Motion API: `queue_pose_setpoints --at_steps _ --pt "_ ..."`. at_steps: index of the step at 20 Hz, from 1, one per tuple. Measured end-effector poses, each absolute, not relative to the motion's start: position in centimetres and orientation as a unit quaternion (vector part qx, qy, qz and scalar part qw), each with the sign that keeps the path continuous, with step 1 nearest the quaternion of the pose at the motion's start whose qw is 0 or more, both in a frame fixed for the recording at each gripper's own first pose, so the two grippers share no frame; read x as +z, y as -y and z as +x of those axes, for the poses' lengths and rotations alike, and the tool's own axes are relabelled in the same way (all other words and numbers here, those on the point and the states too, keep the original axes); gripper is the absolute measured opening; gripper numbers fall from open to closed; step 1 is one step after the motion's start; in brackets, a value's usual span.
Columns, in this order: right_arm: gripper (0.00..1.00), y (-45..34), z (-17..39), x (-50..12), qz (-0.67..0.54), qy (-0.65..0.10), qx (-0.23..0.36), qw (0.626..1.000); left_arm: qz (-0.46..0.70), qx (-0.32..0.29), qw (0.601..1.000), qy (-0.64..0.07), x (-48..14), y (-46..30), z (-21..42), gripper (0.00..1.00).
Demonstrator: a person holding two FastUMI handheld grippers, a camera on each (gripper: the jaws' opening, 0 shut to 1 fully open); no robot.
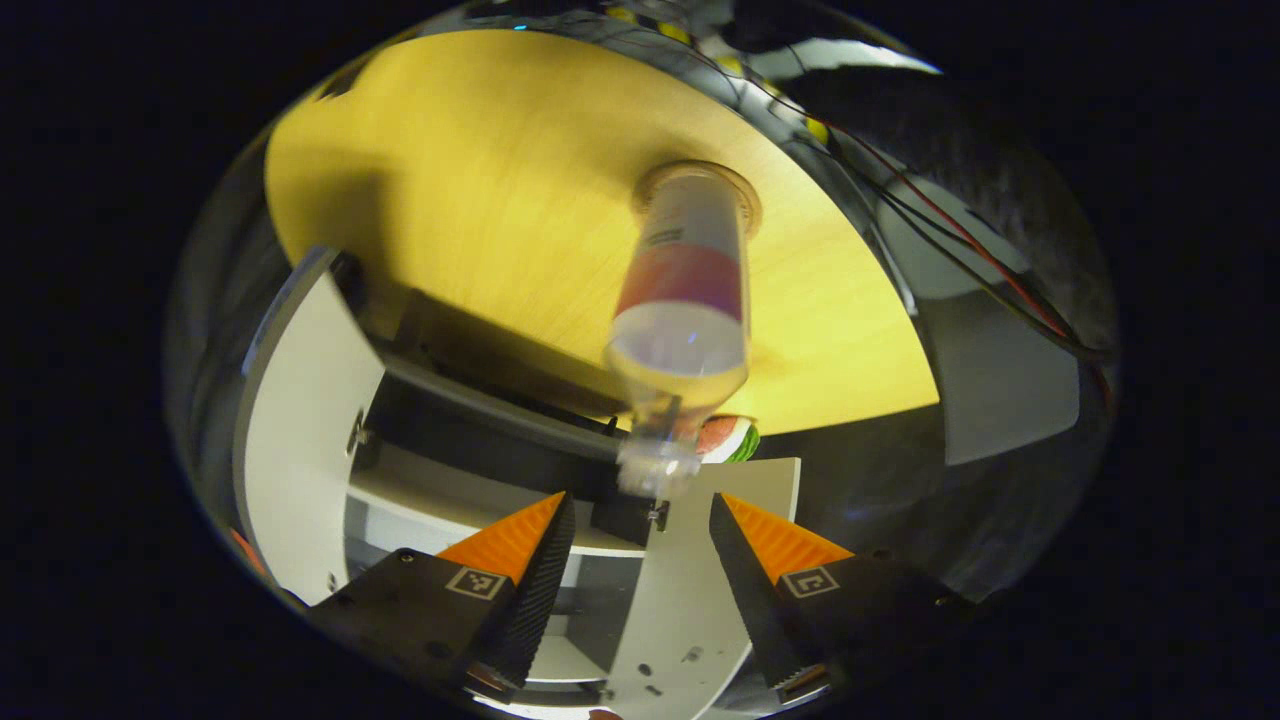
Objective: Grasp the bottle in the cabinet with the left hand and place it on the coaster, then close the right door with the right hand and the left door with the left hand.
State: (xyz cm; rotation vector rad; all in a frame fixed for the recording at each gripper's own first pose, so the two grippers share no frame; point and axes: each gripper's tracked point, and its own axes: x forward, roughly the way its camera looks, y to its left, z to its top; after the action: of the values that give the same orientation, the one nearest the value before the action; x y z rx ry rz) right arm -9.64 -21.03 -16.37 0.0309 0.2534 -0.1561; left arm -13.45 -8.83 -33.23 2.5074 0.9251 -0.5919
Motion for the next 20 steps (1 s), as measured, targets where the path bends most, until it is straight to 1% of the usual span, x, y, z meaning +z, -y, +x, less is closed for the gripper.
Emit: queue_pose_setpoints --at_steps 2,6,7,8,10,11,13,15,16,17,18,19,20 --pt "0.98 19.7 -8.8 -16.5 0.009 -0.129 -0.062 0.99 0.885 -0.222 0.248 -0.326 -30.4 9.8 -12.2 0.85" --pt "0.98 17.9 -7.8 -15.2 -0.025 -0.117 -0.044 0.992 0.838 -0.256 0.341 -0.34 -26.4 8.7 -10.4 0.85" --pt "0.98 17.6 -7.4 -14.8 -0.03 -0.113 -0.043 0.992 0.823 -0.266 0.373 -0.335 -26.1 8.6 -9.6 0.86" --pt "0.98 17.5 -7.0 -14.4 -0.031 -0.109 -0.042 0.993 0.804 -0.272 0.411 -0.334 -26.4 8.3 -8.8 0.88" --pt "0.98 17.1 -6.3 -13.4 -0.032 -0.099 -0.043 0.994 0.753 -0.263 0.503 -0.333 -26.3 7.5 -7.8 0.9" --pt "0.98 17.0 -5.9 -12.7 -0.034 -0.094 -0.044 0.994 0.725 -0.258 0.545 -0.334 -26.4 6.9 -7.5 0.98" --pt "0.98 16.7 -5.0 -11.8 -0.038 -0.087 -0.043 0.995 0.68 -0.245 0.6 -0.342 -26.5 5.0 -7.2 0.99" --pt "0.98 16.4 -4.1 -11.1 -0.048 -0.082 -0.042 0.995 0.636 -0.248 0.65 -0.335 -26.9 3.9 -7.3 0.99" --pt "0.94 16.2 -3.6 -10.9 -0.053 -0.079 -0.042 0.995 0.599 -0.243 0.685 -0.335 -27.4 3.5 -8.0 0.99" --pt "0.98 16.0 -3.1 -10.6 -0.059 -0.077 -0.043 0.994 0.549 -0.236 0.725 -0.342 -27.9 3.4 -8.8 0.99" --pt "0.94 15.8 -2.6 -10.6 -0.067 -0.077 -0.045 0.994 0.49 -0.225 0.767 -0.347 -28.4 3.5 -9.5 0.99" --pt "0.98 15.8 -2.2 -10.5 -0.075 -0.077 -0.05 0.993 0.423 -0.211 0.807 -0.355 -28.9 3.5 -10.3 0.99" --pt "0.98 15.7 -2.0 -10.4 -0.081 -0.078 -0.054 0.992 0.359 -0.197 0.839 -0.357 -29.1 3.7 -10.6 0.99"
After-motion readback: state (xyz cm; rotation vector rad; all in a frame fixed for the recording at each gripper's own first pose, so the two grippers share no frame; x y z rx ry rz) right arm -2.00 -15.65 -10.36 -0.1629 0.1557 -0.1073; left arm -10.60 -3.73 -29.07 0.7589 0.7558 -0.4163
